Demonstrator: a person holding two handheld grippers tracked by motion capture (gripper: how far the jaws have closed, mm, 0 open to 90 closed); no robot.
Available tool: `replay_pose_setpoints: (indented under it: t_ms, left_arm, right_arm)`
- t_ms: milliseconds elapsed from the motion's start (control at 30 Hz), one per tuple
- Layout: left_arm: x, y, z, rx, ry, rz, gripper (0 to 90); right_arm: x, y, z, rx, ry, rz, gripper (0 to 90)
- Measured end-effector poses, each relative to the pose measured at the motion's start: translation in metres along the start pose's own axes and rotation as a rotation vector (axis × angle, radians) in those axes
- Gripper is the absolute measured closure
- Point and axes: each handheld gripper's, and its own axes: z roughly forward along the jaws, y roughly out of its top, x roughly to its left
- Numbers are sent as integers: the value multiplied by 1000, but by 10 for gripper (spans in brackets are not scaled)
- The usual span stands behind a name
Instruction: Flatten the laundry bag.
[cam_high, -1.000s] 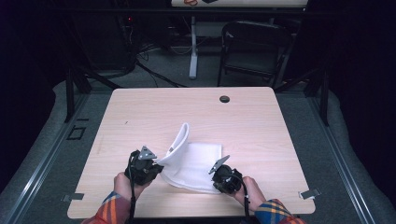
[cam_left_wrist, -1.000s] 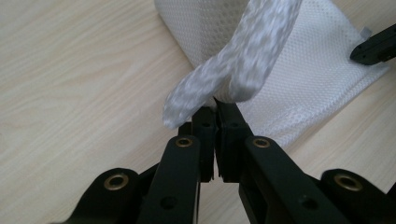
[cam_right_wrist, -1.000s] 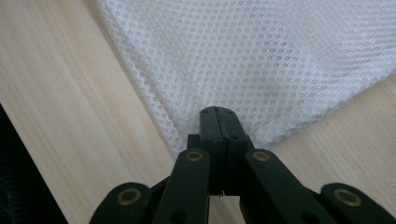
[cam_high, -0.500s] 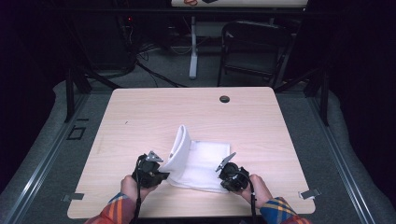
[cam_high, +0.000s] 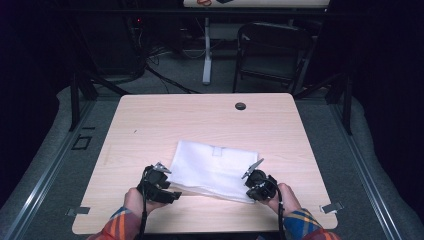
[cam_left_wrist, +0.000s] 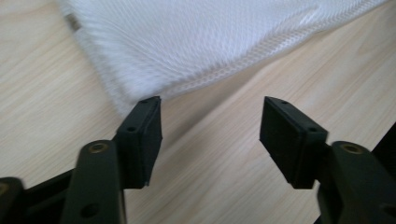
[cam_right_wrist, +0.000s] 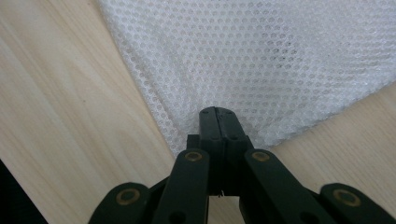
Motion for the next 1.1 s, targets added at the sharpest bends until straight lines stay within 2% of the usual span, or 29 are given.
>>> replay_pose_setpoints:
  t_ms: [100,133,200,233,267,300,367,433,467,633,700,867,933,1100]
  left_arm:
    - [6,-2,-7,-24,36,-7,313]
    - [6,-2,-9,-38,47,-3,300]
    - [3,1,-13,-75,60,17,280]
    - [1,2,-13,-83,66,28,269]
    - [-1,4,-12,-91,72,55,262]
    - [-4,6,-11,-99,71,60,260]
    - [-7,11,-9,-106,50,97,253]
    - [-11,17,-4,-121,52,116,252]
    - [-13,20,-2,-119,33,135,251]
    - [-24,32,15,-95,9,199,251]
    - [-28,35,22,-84,-13,221,254]
    - [-36,47,42,-45,-43,282,284]
    - [-39,51,48,-36,-41,303,305]
    - [-46,59,61,-9,-70,364,385]
  right_arm:
    - [-5,-1,-2,4,-10,1,900]
    - [-7,-2,-3,10,-16,-2,900]
    - [-10,-3,-6,-12,-14,12,884]
    - [-10,-4,-8,-30,-3,22,833]
    - [-11,-4,-10,-38,2,22,799]
    - [-12,-4,-13,-41,12,18,756]
    - [-12,-3,-17,-64,24,36,644]
    - [-12,-3,-19,-74,15,43,555]
    - [-12,-3,-21,-68,14,38,518]
    - [-11,-2,-24,-84,20,56,346]
    - [-11,-2,-24,-80,15,58,287]
    - [-10,-1,-25,-84,16,71,222]
    - [-9,-1,-25,-85,22,70,214]
    - [-10,-2,-26,-88,21,74,215]
